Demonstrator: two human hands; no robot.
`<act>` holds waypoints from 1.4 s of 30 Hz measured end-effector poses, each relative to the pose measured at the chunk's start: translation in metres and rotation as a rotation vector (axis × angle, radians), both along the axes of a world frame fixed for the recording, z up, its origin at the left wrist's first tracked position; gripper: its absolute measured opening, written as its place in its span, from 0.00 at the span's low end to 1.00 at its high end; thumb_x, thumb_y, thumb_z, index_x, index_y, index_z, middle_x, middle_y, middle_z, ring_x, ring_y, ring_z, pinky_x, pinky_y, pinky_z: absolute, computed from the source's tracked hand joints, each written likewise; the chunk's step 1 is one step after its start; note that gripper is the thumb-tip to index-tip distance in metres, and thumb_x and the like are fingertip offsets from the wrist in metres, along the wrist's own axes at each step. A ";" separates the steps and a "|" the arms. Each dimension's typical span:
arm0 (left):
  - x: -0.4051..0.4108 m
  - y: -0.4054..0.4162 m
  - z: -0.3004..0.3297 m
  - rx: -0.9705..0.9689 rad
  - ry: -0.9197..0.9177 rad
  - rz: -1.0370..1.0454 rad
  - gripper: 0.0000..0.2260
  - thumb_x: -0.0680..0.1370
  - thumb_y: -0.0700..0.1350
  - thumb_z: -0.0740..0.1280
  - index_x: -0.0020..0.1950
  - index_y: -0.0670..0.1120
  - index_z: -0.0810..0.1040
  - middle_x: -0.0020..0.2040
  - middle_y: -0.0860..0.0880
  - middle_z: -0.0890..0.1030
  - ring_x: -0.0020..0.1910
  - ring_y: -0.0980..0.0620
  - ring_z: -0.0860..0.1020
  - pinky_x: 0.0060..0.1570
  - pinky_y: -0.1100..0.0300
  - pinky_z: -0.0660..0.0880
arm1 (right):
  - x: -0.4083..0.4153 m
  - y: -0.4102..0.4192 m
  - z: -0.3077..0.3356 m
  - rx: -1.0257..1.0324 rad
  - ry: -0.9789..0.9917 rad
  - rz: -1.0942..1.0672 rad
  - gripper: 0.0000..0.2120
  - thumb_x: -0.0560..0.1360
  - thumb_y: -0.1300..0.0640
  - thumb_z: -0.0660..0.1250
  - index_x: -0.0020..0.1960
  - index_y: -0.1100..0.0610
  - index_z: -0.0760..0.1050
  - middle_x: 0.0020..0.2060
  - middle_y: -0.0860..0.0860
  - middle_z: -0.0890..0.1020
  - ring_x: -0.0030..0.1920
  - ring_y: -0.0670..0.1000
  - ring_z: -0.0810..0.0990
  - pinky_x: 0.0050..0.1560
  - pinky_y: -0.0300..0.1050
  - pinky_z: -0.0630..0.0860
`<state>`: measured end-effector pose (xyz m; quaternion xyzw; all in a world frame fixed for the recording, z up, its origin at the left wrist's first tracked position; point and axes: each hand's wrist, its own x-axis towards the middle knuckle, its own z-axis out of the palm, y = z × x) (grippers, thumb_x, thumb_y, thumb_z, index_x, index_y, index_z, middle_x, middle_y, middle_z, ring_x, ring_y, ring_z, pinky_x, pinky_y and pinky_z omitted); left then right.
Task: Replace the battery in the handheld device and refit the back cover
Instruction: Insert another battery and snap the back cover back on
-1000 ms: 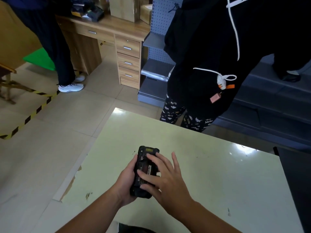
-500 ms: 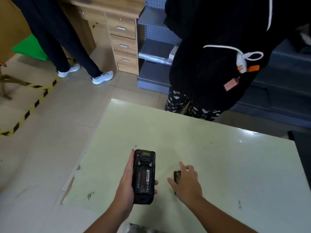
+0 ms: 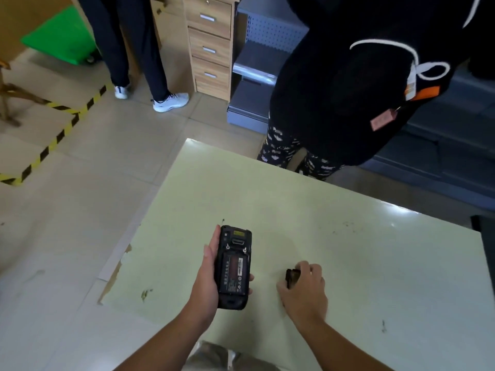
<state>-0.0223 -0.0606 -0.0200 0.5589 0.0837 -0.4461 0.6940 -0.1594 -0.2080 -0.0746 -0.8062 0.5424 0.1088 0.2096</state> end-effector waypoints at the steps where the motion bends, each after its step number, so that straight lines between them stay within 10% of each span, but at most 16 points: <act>1: 0.000 -0.002 0.001 0.011 0.005 0.002 0.22 0.77 0.67 0.52 0.70 0.74 0.71 0.54 0.40 0.87 0.45 0.35 0.83 0.43 0.41 0.83 | -0.001 -0.001 0.002 0.019 -0.033 -0.014 0.20 0.72 0.48 0.71 0.61 0.50 0.71 0.60 0.50 0.69 0.56 0.52 0.73 0.41 0.45 0.72; 6: 0.001 -0.020 0.027 0.049 0.047 -0.052 0.15 0.69 0.70 0.57 0.37 0.74 0.84 0.52 0.39 0.81 0.45 0.38 0.79 0.48 0.45 0.79 | 0.018 -0.015 0.049 0.154 -0.365 -0.216 0.15 0.71 0.52 0.75 0.56 0.50 0.78 0.56 0.48 0.72 0.51 0.47 0.79 0.41 0.35 0.74; 11: -0.007 -0.038 0.051 0.017 -0.041 -0.131 0.27 0.83 0.62 0.50 0.34 0.75 0.83 0.41 0.55 0.88 0.37 0.51 0.84 0.44 0.54 0.79 | 0.068 -0.004 0.135 0.188 -0.564 -0.081 0.14 0.71 0.49 0.75 0.55 0.48 0.78 0.53 0.44 0.75 0.47 0.40 0.77 0.35 0.27 0.71; 15: -0.014 -0.046 0.053 -0.034 -0.137 -0.133 0.21 0.86 0.58 0.46 0.57 0.72 0.78 0.45 0.66 0.88 0.45 0.67 0.85 0.40 0.71 0.79 | 0.072 0.017 0.161 0.067 -0.448 0.116 0.18 0.73 0.43 0.74 0.60 0.46 0.76 0.55 0.43 0.73 0.53 0.45 0.77 0.51 0.43 0.78; 21: -0.017 -0.047 0.062 -0.154 -0.210 -0.146 0.25 0.81 0.62 0.44 0.78 0.64 0.60 0.63 0.59 0.80 0.52 0.66 0.84 0.42 0.69 0.80 | 0.061 0.004 0.176 0.017 -0.467 0.152 0.19 0.72 0.43 0.75 0.59 0.47 0.78 0.54 0.44 0.74 0.54 0.46 0.78 0.51 0.45 0.78; 32: -0.013 -0.041 0.071 -0.181 -0.190 -0.103 0.31 0.76 0.71 0.48 0.78 0.69 0.63 0.65 0.63 0.82 0.66 0.57 0.81 0.64 0.52 0.76 | 0.052 0.019 0.188 -0.126 -0.419 0.366 0.21 0.75 0.40 0.71 0.63 0.48 0.74 0.55 0.46 0.73 0.56 0.48 0.74 0.53 0.47 0.79; 42: -0.021 -0.043 0.083 -0.204 0.015 -0.051 0.23 0.84 0.66 0.44 0.75 0.70 0.68 0.69 0.54 0.82 0.62 0.51 0.84 0.52 0.52 0.82 | 0.037 0.023 0.163 -0.286 -0.481 0.460 0.23 0.76 0.37 0.67 0.64 0.50 0.79 0.55 0.45 0.77 0.55 0.48 0.75 0.43 0.44 0.80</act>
